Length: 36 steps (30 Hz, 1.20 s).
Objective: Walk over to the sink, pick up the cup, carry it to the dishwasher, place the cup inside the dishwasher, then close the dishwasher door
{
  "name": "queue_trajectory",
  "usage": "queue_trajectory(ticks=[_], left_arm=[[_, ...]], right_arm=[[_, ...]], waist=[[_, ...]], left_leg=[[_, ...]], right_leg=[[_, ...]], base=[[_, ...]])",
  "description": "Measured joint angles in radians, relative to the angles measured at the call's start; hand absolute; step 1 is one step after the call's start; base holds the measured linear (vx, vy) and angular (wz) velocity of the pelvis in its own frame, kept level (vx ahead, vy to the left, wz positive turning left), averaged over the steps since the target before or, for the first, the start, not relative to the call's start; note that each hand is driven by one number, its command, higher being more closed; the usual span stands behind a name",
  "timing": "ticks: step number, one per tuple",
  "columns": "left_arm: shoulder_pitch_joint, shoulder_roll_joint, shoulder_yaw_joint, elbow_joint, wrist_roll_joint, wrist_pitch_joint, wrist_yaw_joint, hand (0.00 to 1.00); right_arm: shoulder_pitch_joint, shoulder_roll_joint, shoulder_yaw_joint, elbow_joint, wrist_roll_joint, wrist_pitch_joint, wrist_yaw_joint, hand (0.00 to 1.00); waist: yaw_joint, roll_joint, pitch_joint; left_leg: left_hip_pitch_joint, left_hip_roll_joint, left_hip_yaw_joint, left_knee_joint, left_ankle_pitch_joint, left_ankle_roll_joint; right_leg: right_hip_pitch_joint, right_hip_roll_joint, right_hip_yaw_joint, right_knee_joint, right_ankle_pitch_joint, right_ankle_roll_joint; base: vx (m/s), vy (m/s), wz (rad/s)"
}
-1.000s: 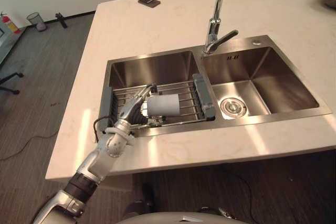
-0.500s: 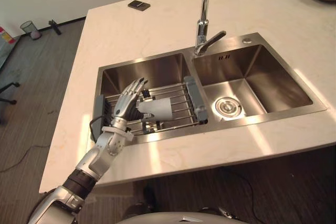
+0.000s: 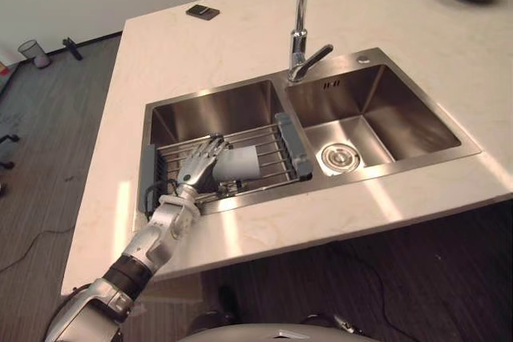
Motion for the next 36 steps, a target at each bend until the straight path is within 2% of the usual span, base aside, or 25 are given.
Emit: queue_trajectory(ticks=[3,8,13,16,18,20,21,23,29,31,34,35,36], left_arm=[[-0.001,0.000,-0.001,0.003,0.016,0.020,0.003,0.00],[-0.020,-0.001,-0.001,0.037,0.035,0.042,0.023,0.00],[-0.039,-0.001,-0.001,0.063,0.091,0.018,0.026,0.00],[-0.047,-0.002,-0.003,0.072,0.140,0.002,0.011,0.00],[-0.058,-0.001,-0.014,0.074,0.162,0.003,-0.026,0.00],[-0.081,-0.001,-0.033,0.074,0.171,0.015,-0.105,0.00],[-0.096,-0.002,-0.043,0.073,0.171,0.032,-0.191,0.00],[-0.103,-0.006,-0.053,0.068,0.168,0.061,-0.244,0.00],[-0.130,-0.014,-0.068,0.038,0.160,0.076,-0.421,0.00],[-0.146,-0.014,-0.071,0.025,0.133,0.100,-0.487,0.00],[-0.168,-0.014,-0.081,0.020,0.113,0.120,-0.543,0.00],[-0.174,-0.014,-0.087,0.018,0.104,0.135,-0.564,1.00],[-0.177,-0.014,-0.091,0.015,0.101,0.142,-0.576,1.00]], right_arm=[[-0.001,0.000,0.001,0.000,0.001,0.000,0.000,0.00],[-0.001,0.000,0.002,0.000,0.003,0.000,-0.001,0.00],[-0.001,-0.001,0.003,0.002,0.005,0.001,0.000,0.00],[-0.001,-0.001,0.008,0.002,0.011,0.001,0.000,0.00],[-0.001,-0.001,0.009,0.002,0.011,0.000,0.000,0.00],[-0.002,-0.001,0.009,0.001,0.011,0.000,0.000,0.00],[-0.002,-0.001,0.010,0.001,0.011,-0.001,0.001,0.00],[-0.003,-0.001,0.011,0.001,0.011,-0.002,0.000,0.00],[-0.004,-0.002,0.018,0.001,0.012,-0.002,-0.002,0.00],[-0.006,-0.004,0.021,0.001,0.012,-0.002,-0.002,0.00],[-0.008,-0.004,0.022,0.001,0.011,-0.002,-0.003,0.00],[-0.009,-0.004,0.022,0.001,0.011,-0.002,-0.003,0.00],[-0.009,-0.004,0.022,0.002,0.011,-0.002,-0.003,0.00]], waist=[[-0.009,0.001,-0.001],[-0.020,0.006,-0.004],[-0.022,0.005,-0.004],[-0.033,0.005,-0.004],[-0.039,0.005,-0.004],[-0.040,0.005,-0.004],[-0.043,0.005,-0.004],[-0.047,0.005,-0.004],[-0.057,0.004,-0.004],[-0.064,0.005,-0.004],[-0.068,0.005,-0.004],[-0.070,0.005,-0.004],[-0.070,0.005,-0.004]], left_leg=[[0.001,0.000,0.000,-0.003,-0.004,0.000],[0.002,0.006,0.002,-0.008,-0.005,-0.002],[0.003,0.014,0.004,-0.007,-0.005,-0.002],[0.003,0.014,0.005,-0.007,-0.005,-0.002],[0.003,0.014,0.006,-0.007,-0.005,-0.002],[0.003,0.014,0.008,-0.007,-0.005,-0.003],[0.004,0.015,0.010,-0.007,-0.005,-0.003],[0.006,0.015,0.015,-0.007,-0.007,-0.005],[0.018,0.017,0.025,-0.009,-0.015,-0.012],[0.019,0.017,0.025,-0.009,-0.019,-0.007],[0.020,0.017,0.026,-0.009,-0.021,-0.005],[0.020,0.016,0.026,-0.010,-0.022,-0.005],[0.020,0.016,0.026,-0.010,-0.022,-0.005]], right_leg=[[0.000,0.001,0.000,-0.004,0.008,0.013],[0.001,0.009,0.002,-0.019,0.026,0.012],[0.003,0.014,0.002,-0.021,0.027,0.010],[0.003,0.014,0.002,-0.022,0.028,0.010],[0.003,0.013,0.002,-0.023,0.029,0.008],[0.003,0.013,0.003,-0.026,0.030,0.007],[0.003,0.013,0.003,-0.029,0.032,0.007],[0.003,0.012,0.003,-0.031,0.033,0.007],[0.008,0.013,0.006,-0.035,0.035,0.009],[0.009,0.015,0.006,-0.038,0.035,0.009],[0.009,0.015,0.005,-0.038,0.035,0.010],[0.009,0.015,0.005,-0.038,0.035,0.010],[0.009,0.015,0.005,-0.038,0.035,0.010]], base=[[0.01,-0.002,-0.01],[0.02,-0.020,-0.04],[0.00,0.000,0.00],[0.00,0.000,0.00],[-0.03,0.001,-0.02],[-0.02,0.001,-0.02],[-0.02,0.001,-0.05],[-0.02,-0.001,-0.07],[0.00,-0.007,-0.07],[0.02,-0.016,-0.04],[0.00,0.000,0.00],[0.00,0.000,0.00],[0.00,0.000,0.00]])
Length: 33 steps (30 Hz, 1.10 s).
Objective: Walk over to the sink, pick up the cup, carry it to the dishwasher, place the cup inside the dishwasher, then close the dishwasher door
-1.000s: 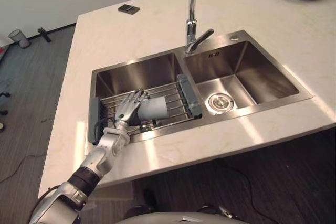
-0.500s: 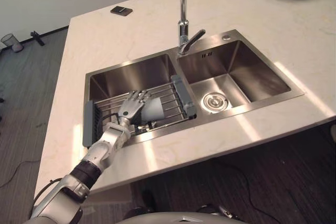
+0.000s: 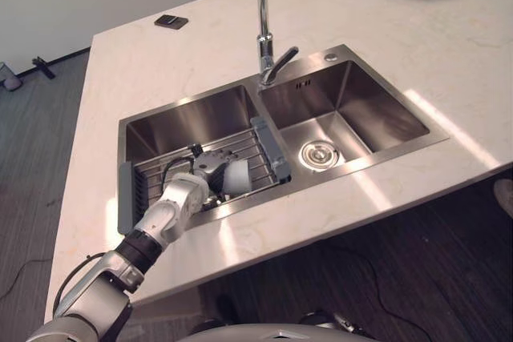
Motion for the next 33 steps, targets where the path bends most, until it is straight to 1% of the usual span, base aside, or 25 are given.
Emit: queue_trajectory(ticks=[2,3,6,10,13,14,15,17,18,21,22,23,24,25,26,27,28,29,31,33], left_arm=[[-0.017,0.000,-0.008,-0.003,0.000,0.014,-0.036,1.00],[-0.020,0.000,-0.008,-0.003,0.000,0.017,-0.043,1.00],[-0.025,0.001,-0.008,-0.002,0.001,0.016,-0.058,1.00],[-0.028,0.001,-0.009,-0.003,0.001,0.016,-0.067,1.00],[-0.030,0.001,-0.010,-0.004,0.000,0.016,-0.065,1.00],[-0.024,0.000,-0.027,-0.013,-0.011,0.016,0.011,1.00],[-0.024,-0.001,-0.029,-0.014,-0.011,0.016,0.017,1.00],[-0.014,-0.003,-0.031,-0.012,-0.055,0.028,0.097,1.00],[-0.007,-0.006,-0.031,-0.012,-0.072,0.031,0.120,1.00],[-0.004,-0.008,-0.020,-0.012,-0.099,0.031,0.141,1.00],[0.006,-0.007,0.001,-0.012,-0.158,0.031,0.182,1.00],[0.046,-0.010,0.070,-0.032,-0.254,0.011,0.247,1.00],[0.088,-0.011,0.132,-0.058,-0.307,-0.003,0.288,1.00],[0.158,-0.010,0.268,-0.091,-0.411,-0.051,0.400,1.00],[0.181,-0.004,0.349,-0.108,-0.465,-0.081,0.458,1.00],[0.184,0.006,0.408,-0.126,-0.506,-0.085,0.520,1.00],[0.185,0.016,0.423,-0.132,-0.524,-0.086,0.542,1.00],[0.192,0.049,0.440,-0.141,-0.557,-0.096,0.566,1.00],[0.225,0.074,0.461,-0.145,-0.604,-0.118,0.576,1.00],[0.262,0.065,0.461,-0.180,-0.626,-0.118,0.576,1.00]], right_arm=[[-0.001,-0.001,0.002,0.000,0.000,0.000,-0.001,0.00],[-0.002,-0.001,0.006,0.000,0.000,0.000,-0.002,0.00],[-0.007,-0.003,0.019,0.000,0.000,0.000,-0.019,0.00],[-0.007,-0.003,0.019,0.000,0.000,-0.002,-0.020,0.00],[-0.007,-0.002,0.020,0.001,0.000,-0.013,-0.019,0.00],[-0.007,-0.003,0.020,0.001,0.000,-0.024,-0.019,0.00],[-0.008,-0.003,0.020,0.001,0.000,-0.025,-0.019,0.00],[-0.013,-0.005,0.024,0.000,0.000,-0.036,-0.018,0.00],[-0.014,-0.006,0.026,0.000,0.001,-0.036,-0.018,0.00],[-0.015,-0.007,0.027,-0.001,0.001,-0.036,-0.019,0.00],[-0.020,-0.007,0.027,-0.009,0.001,-0.035,-0.019,0.00],[-0.023,-0.013,0.018,-0.009,0.009,-0.032,-0.025,0.00],[-0.023,-0.012,0.015,-0.009,0.019,-0.025,-0.033,0.00],[-0.020,-0.008,0.014,-0.010,0.028,-0.017,-0.041,0.00],[-0.015,-0.005,0.009,-0.010,0.031,-0.016,-0.041,0.00],[-0.002,-0.001,-0.001,-0.009,0.031,-0.013,-0.041,0.00],[0.002,-0.001,-0.004,-0.010,0.031,-0.011,-0.041,0.00],[0.005,-0.003,-0.005,-0.010,0.031,-0.008,-0.041,0.00],[0.000,-0.002,-0.006,-0.019,0.031,-0.008,-0.040,0.00],[-0.010,0.005,-0.008,-0.025,0.031,-0.005,-0.040,0.00]], waist=[[-0.001,0.000,0.000],[-0.002,0.000,0.000],[-0.011,0.000,0.000],[-0.014,0.001,0.000],[-0.018,0.003,0.002],[-0.021,0.011,0.006],[-0.021,0.013,0.007],[-0.025,0.014,0.024],[-0.025,0.014,0.025],[-0.022,0.012,0.027],[-0.019,0.014,0.034],[-0.017,0.016,0.039],[-0.016,0.017,0.039],[-0.006,0.016,0.047],[0.013,0.015,0.055],[0.052,0.006,0.064],[0.071,0.003,0.066],[0.102,0.000,0.068],[0.130,0.000,0.068],[0.139,-0.002,0.067]], left_leg=[[0.000,0.000,0.000,-0.001,0.000,0.000],[0.000,0.000,0.000,-0.001,0.000,0.000],[0.001,0.000,0.000,-0.004,-0.002,0.000],[0.017,-0.002,0.004,-0.027,0.000,-0.001],[0.020,-0.004,0.005,-0.033,0.000,-0.001],[0.020,-0.010,0.005,-0.034,0.000,-0.001],[0.020,-0.010,0.005,-0.034,0.000,-0.001],[0.028,-0.016,0.004,-0.035,0.000,-0.001],[0.029,-0.017,0.003,-0.035,-0.001,-0.001],[0.031,-0.020,0.002,-0.035,-0.003,0.001],[0.031,-0.027,-0.002,-0.035,-0.003,0.001],[0.024,-0.029,-0.016,-0.032,-0.002,0.002],[0.019,-0.030,-0.031,-0.031,-0.003,0.002],[0.017,-0.032,-0.054,-0.026,-0.001,0.002],[0.017,-0.032,-0.071,-0.013,0.000,0.002],[0.015,-0.032,-0.085,-0.003,0.001,0.001],[0.014,-0.033,-0.088,0.002,0.001,0.001],[0.012,-0.036,-0.102,0.003,0.001,0.001],[0.009,-0.040,-0.114,0.003,0.001,0.001],[-0.001,-0.043,-0.117,0.010,0.001,0.001]], right_leg=[[0.000,0.000,0.000,-0.001,0.000,0.000],[0.000,0.000,0.000,-0.001,0.000,0.000],[0.000,0.000,0.000,-0.002,0.000,0.000],[0.001,0.000,0.001,-0.003,-0.001,0.001],[0.000,0.000,0.000,-0.003,-0.001,0.002],[0.001,-0.003,-0.004,0.001,-0.004,0.006],[0.001,-0.004,-0.004,0.002,-0.005,0.007],[0.008,-0.008,-0.005,0.001,-0.007,0.009],[0.009,-0.010,-0.006,0.001,-0.009,0.010],[0.012,-0.015,-0.009,0.001,-0.011,0.012],[0.018,-0.017,-0.016,0.005,-0.011,0.012],[0.015,-0.020,-0.031,0.010,-0.016,0.012],[0.012,-0.020,-0.036,0.013,-0.018,0.012],[0.022,-0.019,-0.061,0.014,-0.020,0.014],[0.039,-0.021,-0.084,0.017,-0.024,0.018],[0.049,-0.023,-0.101,0.027,-0.034,0.023],[0.052,-0.026,-0.111,0.034,-0.040,0.023],[0.053,-0.031,-0.129,0.055,-0.058,0.021],[0.053,-0.036,-0.146,0.082,-0.079,0.021],[0.046,-0.039,-0.148,0.092,-0.091,0.019]], base=[[0.00,0.000,0.00],[0.00,0.000,0.00],[0.00,0.000,0.00],[0.00,-0.003,-0.03],[0.00,-0.002,-0.02],[0.00,0.000,0.00],[-0.01,-0.032,0.01],[-0.04,-0.012,0.01],[0.00,0.000,0.00],[0.00,0.000,0.01],[0.00,-0.001,0.10],[0.01,-0.006,0.15],[0.02,-0.027,0.26],[0.04,-0.051,0.37],[0.03,-0.081,0.48],[0.01,-0.075,0.43],[0.00,-0.058,0.43],[0.01,-0.032,0.41],[0.00,-0.036,0.34],[-0.01,-0.038,0.16]])
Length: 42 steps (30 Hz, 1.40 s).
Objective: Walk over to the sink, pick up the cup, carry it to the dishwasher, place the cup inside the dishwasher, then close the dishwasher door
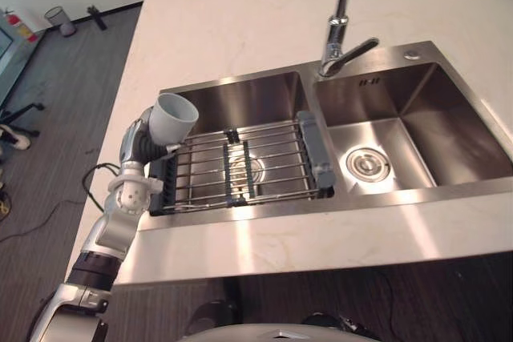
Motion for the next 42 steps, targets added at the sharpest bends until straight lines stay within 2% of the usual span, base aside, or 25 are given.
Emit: queue_trajectory(ticks=[3,6,10,12,19,24,25,26,27,28,29,30,31,32,33,34,35,36,37,38,39,40,41,42], left_arm=[[0.012,-0.023,-0.001,-0.043,-0.004,-0.006,0.005,1.00],[0.012,-0.024,0.012,-0.083,-0.005,-0.021,0.039,1.00],[0.013,-0.030,0.099,-0.124,-0.044,-0.072,0.092,1.00],[0.036,-0.038,0.151,-0.157,-0.093,-0.104,0.126,1.00],[0.084,-0.067,0.258,-0.212,-0.196,-0.198,0.190,1.00],[0.159,-0.116,0.365,-0.335,-0.350,-0.283,0.214,1.00],[0.182,-0.132,0.402,-0.359,-0.376,-0.302,0.216,1.00],[0.209,-0.151,0.441,-0.374,-0.396,-0.321,0.217,1.00],[0.225,-0.162,0.458,-0.384,-0.404,-0.327,0.220,1.00],[0.254,-0.178,0.481,-0.403,-0.408,-0.341,0.227,1.00],[0.293,-0.181,0.500,-0.431,-0.413,-0.364,0.241,1.00],[0.308,-0.182,0.510,-0.444,-0.418,-0.380,0.243,1.00],[0.326,-0.183,0.524,-0.466,-0.426,-0.408,0.245,1.00],[0.331,-0.185,0.531,-0.474,-0.427,-0.437,0.243,1.00],[0.331,-0.185,0.531,-0.473,-0.427,-0.447,0.241,1.00],[0.331,-0.191,0.531,-0.471,-0.427,-0.455,0.238,1.00],[0.319,-0.197,0.517,-0.457,-0.430,-0.456,0.230,1.00],[0.284,-0.211,0.499,-0.430,-0.448,-0.452,0.210,1.00],[0.275,-0.222,0.500,-0.420,-0.452,-0.452,0.204,1.00],[0.209,-0.232,0.514,-0.399,-0.485,-0.443,0.193,1.00],[0.161,-0.234,0.500,-0.348,-0.510,-0.450,0.174,1.00],[0.156,-0.235,0.480,-0.335,-0.526,-0.436,0.161,1.00],[0.167,-0.235,0.446,-0.319,-0.531,-0.418,0.141,1.00],[0.176,-0.229,0.410,-0.316,-0.534,-0.404,0.112,1.00]], right_arm=[[0.006,0.004,-0.002,-0.007,-0.003,0.018,-0.001,0.00],[0.024,0.017,-0.003,-0.025,-0.004,0.020,-0.001,0.00],[0.041,0.019,-0.003,-0.025,-0.004,0.017,-0.001,0.00],[0.058,0.021,-0.004,-0.026,-0.004,0.016,-0.002,0.00],[0.074,0.028,-0.002,-0.025,-0.013,0.018,-0.002,0.00],[0.082,0.030,-0.003,-0.036,-0.053,0.018,0.000,0.00],[0.082,0.030,-0.004,-0.038,-0.054,0.018,0.000,0.00],[0.082,0.031,-0.006,-0.041,-0.066,0.018,0.001,0.00],[0.082,0.032,-0.008,-0.042,-0.079,0.018,0.002,0.00],[0.083,0.033,-0.019,-0.039,-0.095,0.018,0.003,0.00],[0.086,0.032,-0.027,-0.032,-0.100,0.018,0.003,0.00],[0.088,0.032,-0.030,-0.032,-0.105,0.018,0.002,0.00],[0.092,0.031,-0.036,-0.032,-0.117,0.016,0.001,0.00],[0.093,0.030,-0.045,-0.031,-0.124,0.013,0.000,0.00],[0.095,0.030,-0.051,-0.028,-0.125,0.010,0.000,0.00],[0.103,0.028,-0.064,-0.026,-0.126,0.005,0.000,0.00],[0.115,0.010,-0.090,-0.049,-0.121,-0.009,-0.003,0.00],[0.100,0.003,-0.095,-0.049,-0.117,-0.007,0.003,0.00],[0.092,0.002,-0.097,-0.039,-0.115,-0.006,0.003,0.00],[0.071,0.032,-0.120,-0.022,-0.108,-0.006,0.003,0.00],[0.080,0.037,-0.127,-0.020,-0.091,-0.008,-0.002,0.00],[0.080,0.033,-0.130,-0.018,-0.090,-0.005,-0.008,0.00],[0.081,0.021,-0.133,-0.014,-0.091,-0.004,-0.018,0.00],[0.098,0.009,-0.136,-0.015,-0.091,-0.005,-0.024,0.00]], waist=[[0.003,-0.003,0.000],[0.006,-0.005,-0.002],[0.024,-0.007,-0.020],[0.039,-0.010,-0.050],[0.073,-0.029,-0.077],[0.082,-0.033,-0.078],[0.090,-0.034,-0.077],[0.100,-0.038,-0.077],[0.102,-0.046,-0.077],[0.116,-0.052,-0.073],[0.132,-0.052,-0.078],[0.137,-0.053,-0.079],[0.142,-0.055,-0.083],[0.139,-0.055,-0.091],[0.134,-0.052,-0.095],[0.132,-0.039,-0.113],[0.123,0.000,-0.132],[0.081,0.012,-0.128],[0.069,0.011,-0.130],[0.052,-0.034,-0.134],[0.038,-0.029,-0.115],[0.036,-0.026,-0.106],[0.038,-0.020,-0.101],[0.035,-0.029,-0.101]], left_leg=[[-0.011,-0.002,-0.007,0.019,0.000,0.000],[-0.019,0.001,-0.005,0.048,0.000,0.000],[-0.020,0.011,-0.005,0.067,0.003,0.003],[-0.020,0.012,-0.007,0.062,0.004,0.003],[-0.037,0.007,-0.017,0.062,0.036,0.011],[-0.082,-0.003,0.006,0.072,0.114,0.012],[-0.091,-0.014,0.012,0.076,0.155,0.015],[-0.099,-0.032,0.007,0.065,0.222,0.007],[-0.103,-0.043,0.007,0.050,0.262,-0.002],[-0.120,-0.028,0.067,0.124,0.181,0.038],[-0.130,0.008,0.148,0.264,0.034,0.090],[-0.128,0.025,0.176,0.327,-0.019,0.100],[-0.121,0.054,0.216,0.424,-0.106,0.096],[-0.119,0.088,0.248,0.502,-0.167,0.087],[-0.116,0.110,0.265,0.536,-0.185,0.093],[-0.113,0.158,0.307,0.575,-0.174,0.124],[-0.158,0.177,0.381,0.613,-0.152,0.151],[-0.213,0.141,0.402,0.528,-0.097,0.255],[-0.206,0.106,0.373,0.442,-0.073,0.253],[-0.146,0.033,0.391,0.314,-0.092,0.275],[-0.052,0.119,0.530,0.460,-0.232,0.239],[-0.017,0.125,0.564,0.458,-0.223,0.187],[-0.003,0.116,0.595,0.453,-0.181,0.139],[-0.012,0.080,0.647,0.472,-0.135,0.165]], right_leg=[[0.001,-0.001,-0.007,0.007,-0.003,-0.001],[0.002,-0.002,-0.005,0.018,-0.006,-0.006],[-0.001,0.004,-0.004,0.039,-0.021,-0.019],[-0.011,0.001,-0.008,0.062,-0.044,-0.024],[-0.015,-0.002,-0.029,0.073,-0.048,-0.027],[-0.013,-0.005,-0.101,0.101,-0.042,-0.032],[-0.011,-0.015,-0.115,0.114,-0.046,-0.039],[-0.012,-0.032,-0.140,0.126,-0.051,-0.046],[-0.014,-0.047,-0.158,0.131,-0.051,-0.048],[-0.012,-0.065,-0.193,0.134,-0.042,-0.050],[-0.009,-0.081,-0.220,0.133,-0.033,-0.047],[-0.009,-0.088,-0.224,0.132,-0.027,-0.044],[-0.010,-0.105,-0.248,0.126,-0.011,-0.040],[-0.017,-0.121,-0.289,0.121,0.008,-0.031],[-0.020,-0.128,-0.315,0.122,0.017,-0.024],[-0.029,-0.135,-0.354,0.145,0.023,-0.017],[-0.068,-0.151,-0.400,0.238,0.015,-0.036],[-0.148,-0.110,-0.398,0.272,-0.066,-0.101],[-0.167,-0.075,-0.397,0.237,-0.066,-0.125],[-0.231,0.013,-0.408,0.066,-0.019,-0.181],[-0.223,0.012,-0.482,0.037,0.101,-0.184],[-0.220,-0.020,-0.492,0.070,0.085,-0.172],[-0.222,-0.075,-0.524,0.129,0.072,-0.175],[-0.209,-0.133,-0.561,0.181,0.054,-0.162]], base=[[-0.01,-0.018,0.07],[-0.05,-0.031,-0.05],[-0.07,-0.037,-0.01],[-0.06,-0.038,0.10],[-0.04,-0.027,0.12],[-0.08,-0.014,0.39],[-0.16,0.014,0.50],[-0.17,0.027,0.53],[-0.17,0.041,0.46],[-0.10,0.024,0.35],[-0.11,0.016,0.27],[-0.11,0.032,0.31],[-0.14,0.091,0.53],[-0.12,0.119,0.69],[-0.06,0.153,0.82],[0.01,0.132,1.16],[-0.05,0.205,2.16],[-0.13,0.140,2.13],[-0.24,0.101,2.51],[-0.29,-0.076,2.41],[-0.22,-0.081,2.45],[-0.16,0.040,1.77],[-0.05,0.177,1.18],[-0.06,0.198,1.18]])
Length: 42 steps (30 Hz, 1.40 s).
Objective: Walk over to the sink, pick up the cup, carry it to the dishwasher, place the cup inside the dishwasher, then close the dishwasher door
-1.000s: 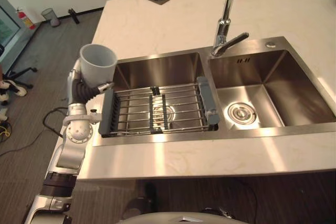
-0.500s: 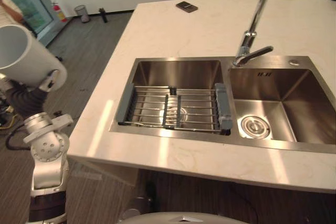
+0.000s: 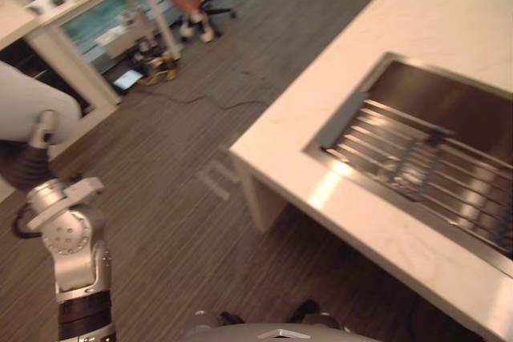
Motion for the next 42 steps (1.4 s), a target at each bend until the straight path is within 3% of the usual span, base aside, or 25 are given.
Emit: queue_trajectory(ticks=[1,2,3,4,5,6,7,8,9,11,12,13,14,15,16,18,20,21,22,24,29,33,39,40,42], left_arm=[[-0.001,0.000,-0.015,-0.002,-0.001,0.000,-0.011,1.00],[-0.001,0.000,-0.028,-0.015,-0.009,0.000,-0.030,1.00],[-0.005,0.005,-0.047,-0.031,-0.009,0.001,-0.049,1.00],[-0.005,0.011,-0.062,-0.039,-0.008,0.000,-0.058,1.00],[-0.002,0.013,-0.092,-0.052,-0.008,0.001,-0.076,1.00],[-0.005,0.013,-0.122,-0.068,-0.008,0.009,-0.109,1.00],[-0.004,0.013,-0.139,-0.075,-0.008,0.010,-0.121,1.00],[-0.002,0.016,-0.158,-0.078,-0.009,0.020,-0.149,1.00],[-0.002,0.021,-0.161,-0.081,-0.013,0.034,-0.161,1.00],[0.011,0.044,-0.177,-0.085,-0.031,0.076,-0.189,1.00],[0.018,0.050,-0.209,-0.073,-0.041,0.101,-0.207,1.00],[0.018,0.051,-0.236,-0.068,-0.047,0.110,-0.211,1.00],[0.023,0.053,-0.276,-0.061,-0.059,0.107,-0.227,1.00],[0.022,0.057,-0.314,-0.037,-0.066,0.087,-0.250,1.00],[0.018,0.058,-0.345,-0.008,-0.069,0.078,-0.270,1.00],[0.019,0.057,-0.355,0.031,-0.073,0.077,-0.263,1.00],[0.019,0.059,-0.379,0.041,-0.082,0.073,-0.261,1.00],[0.021,0.056,-0.416,0.044,-0.084,0.071,-0.258,1.00],[0.023,0.057,-0.427,0.044,-0.084,0.071,-0.257,1.00],[0.058,0.056,-0.472,0.046,-0.085,0.080,-0.246,1.00],[0.074,0.051,-0.539,0.068,-0.087,0.095,-0.243,1.00],[0.073,0.036,-0.558,0.086,-0.087,0.098,-0.243,1.00],[0.073,0.035,-0.565,0.105,-0.085,0.098,-0.243,1.00],[0.073,0.027,-0.562,0.166,-0.026,0.086,-0.198,1.00],[0.073,0.027,-0.562,0.166,-0.026,0.086,-0.198,1.00]], right_arm=[[0.009,0.000,0.001,-0.002,0.000,0.000,0.000,0.00],[0.011,0.002,0.003,0.000,0.001,0.000,-0.002,0.00],[0.013,0.017,0.000,0.005,0.002,-0.004,-0.007,0.00],[0.010,0.021,-0.010,0.017,0.005,-0.008,-0.012,0.00],[0.009,0.007,-0.022,0.035,0.006,-0.008,-0.012,0.00],[0.015,-0.013,-0.021,0.029,0.009,-0.013,-0.002,0.00],[0.018,-0.021,-0.021,0.027,0.010,-0.022,0.010,0.00],[0.030,-0.019,-0.015,0.013,0.010,-0.031,0.019,0.00],[0.029,-0.011,-0.016,0.010,0.012,-0.031,0.012,0.00],[0.023,0.018,-0.018,0.008,0.050,-0.032,-0.023,0.00],[0.032,0.047,-0.029,-0.012,0.091,-0.030,-0.046,0.00],[0.041,0.062,-0.045,-0.014,0.098,-0.030,-0.048,0.00],[0.051,0.087,-0.079,-0.013,0.105,-0.030,-0.052,0.00],[0.055,0.112,-0.104,-0.014,0.109,-0.033,-0.054,0.00],[0.056,0.133,-0.115,-0.017,0.109,-0.037,-0.055,0.00],[0.058,0.137,-0.110,-0.040,0.056,-0.036,-0.042,0.00],[0.061,0.140,-0.102,-0.052,0.038,-0.031,-0.037,0.00],[0.057,0.135,-0.088,-0.051,0.033,-0.014,-0.031,0.00],[0.054,0.135,-0.083,-0.051,0.025,-0.008,-0.031,0.00],[0.018,0.094,-0.044,-0.047,-0.056,0.041,-0.011,0.00],[-0.068,0.047,0.074,-0.049,-0.128,0.079,0.052,0.00],[-0.099,0.034,0.130,-0.048,-0.127,0.101,0.073,0.00],[-0.127,0.020,0.164,-0.031,-0.069,0.130,0.097,0.00],[-0.135,0.026,0.180,-0.004,0.008,0.153,0.118,0.00],[-0.135,0.026,0.180,-0.004,0.008,0.153,0.118,0.00]], waist=[[-0.005,-0.001,-0.004],[-0.017,0.000,-0.008],[-0.038,-0.020,-0.009],[-0.033,-0.014,-0.010],[-0.032,0.015,-0.008],[-0.048,0.039,-0.005],[-0.045,0.038,-0.001],[-0.041,0.027,0.006],[-0.042,0.027,0.006],[-0.040,-0.008,0.017],[-0.042,-0.019,0.026],[-0.052,-0.020,0.026],[-0.070,-0.015,0.023],[-0.088,-0.006,0.030],[-0.083,-0.003,0.039],[-0.072,-0.017,0.050],[-0.071,-0.030,0.046],[-0.068,-0.045,0.041],[-0.066,-0.046,0.039],[-0.033,-0.060,0.031],[-0.028,-0.077,0.015],[-0.033,-0.071,0.011],[-0.033,-0.070,0.010],[-0.040,-0.091,-0.003],[-0.039,-0.091,-0.003]], left_leg=[[-0.007,-0.015,0.006,0.002,0.017,0.024],[-0.013,-0.076,-0.012,-0.069,0.065,0.029],[0.004,-0.137,-0.030,-0.151,0.067,0.019],[0.015,-0.116,-0.002,-0.140,0.018,0.043],[0.060,-0.043,0.060,-0.208,-0.016,0.007],[0.106,0.002,0.066,-0.313,0.052,-0.047],[0.113,-0.007,0.036,-0.343,0.049,-0.087],[0.130,-0.044,0.031,-0.398,0.038,-0.105],[0.137,-0.061,0.022,-0.426,0.031,-0.111],[0.134,-0.115,-0.031,-0.487,0.014,-0.096],[0.129,-0.145,-0.110,-0.499,0.011,-0.066],[0.125,-0.155,-0.157,-0.496,0.010,-0.052],[0.105,-0.162,-0.240,-0.489,0.000,-0.036],[0.079,-0.163,-0.317,-0.473,-0.004,-0.028],[0.066,-0.167,-0.363,-0.469,-0.009,-0.021],[0.056,-0.188,-0.398,-0.489,-0.005,-0.020],[0.046,-0.203,-0.428,-0.492,0.011,-0.020],[0.050,-0.216,-0.440,-0.517,0.055,-0.027],[0.052,-0.216,-0.444,-0.523,0.063,-0.026],[0.046,-0.204,-0.448,-0.545,0.089,-0.023],[0.050,-0.170,-0.450,-0.546,0.107,-0.038],[0.049,-0.157,-0.472,-0.547,0.118,-0.054],[0.062,-0.137,-0.470,-0.548,0.117,-0.069],[0.077,-0.135,-0.464,-0.548,0.108,-0.080],[0.077,-0.135,-0.464,-0.548,0.108,-0.080]], right_leg=[[0.005,-0.021,-0.012,0.005,-0.008,0.007],[0.020,-0.049,-0.012,-0.019,-0.001,0.011],[0.023,-0.091,-0.041,-0.048,0.044,0.010],[0.030,-0.098,-0.068,-0.044,0.051,0.021],[0.044,-0.101,-0.113,0.003,0.049,0.027],[0.054,-0.130,-0.156,0.088,0.021,0.066],[0.055,-0.159,-0.167,0.129,0.013,0.069],[0.062,-0.195,-0.180,0.171,0.013,0.071],[0.069,-0.205,-0.191,0.183,0.015,0.074],[0.076,-0.227,-0.193,0.199,0.037,0.077],[0.069,-0.219,-0.046,0.177,0.050,0.017],[0.065,-0.203,0.057,0.163,0.053,-0.017],[0.049,-0.169,0.222,0.161,0.018,-0.041],[0.046,-0.105,0.381,0.144,-0.035,0.020],[0.037,-0.030,0.513,0.129,-0.077,0.058],[-0.005,0.051,0.663,0.120,-0.115,0.083],[-0.023,0.071,0.706,0.094,-0.107,0.083],[-0.021,0.069,0.715,0.074,-0.093,0.125],[-0.015,0.071,0.713,0.069,-0.093,0.130],[0.007,0.098,0.707,-0.001,-0.079,0.144],[0.060,0.152,0.700,-0.107,-0.036,0.124],[0.079,0.172,0.676,-0.129,-0.031,0.117],[0.093,0.191,0.678,-0.152,-0.023,0.102],[0.128,0.201,0.681,-0.202,-0.007,0.104],[0.128,0.201,0.681,-0.203,-0.007,0.104]], base=[[-0.11,0.137,1.51],[-0.17,0.133,1.71],[-0.22,0.141,1.62],[-0.21,0.119,1.34],[-0.16,0.109,1.18],[-0.12,0.118,1.07],[-0.11,0.210,0.87],[-0.12,0.220,0.42],[-0.22,0.343,0.54],[-0.21,0.297,0.77],[-0.09,0.190,1.23],[-0.07,0.166,1.82],[-0.02,0.063,2.09],[-0.04,0.050,2.46],[-0.03,0.030,2.35],[0.01,-0.009,1.85],[0.04,-0.051,1.45],[0.05,-0.056,1.29],[0.10,-0.061,1.05],[0.11,-0.096,0.22],[0.04,-0.102,-0.07],[0.01,-0.083,0.11],[-0.03,-0.030,-0.04],[0.00,0.000,0.00],[0.00,0.000,0.00]])
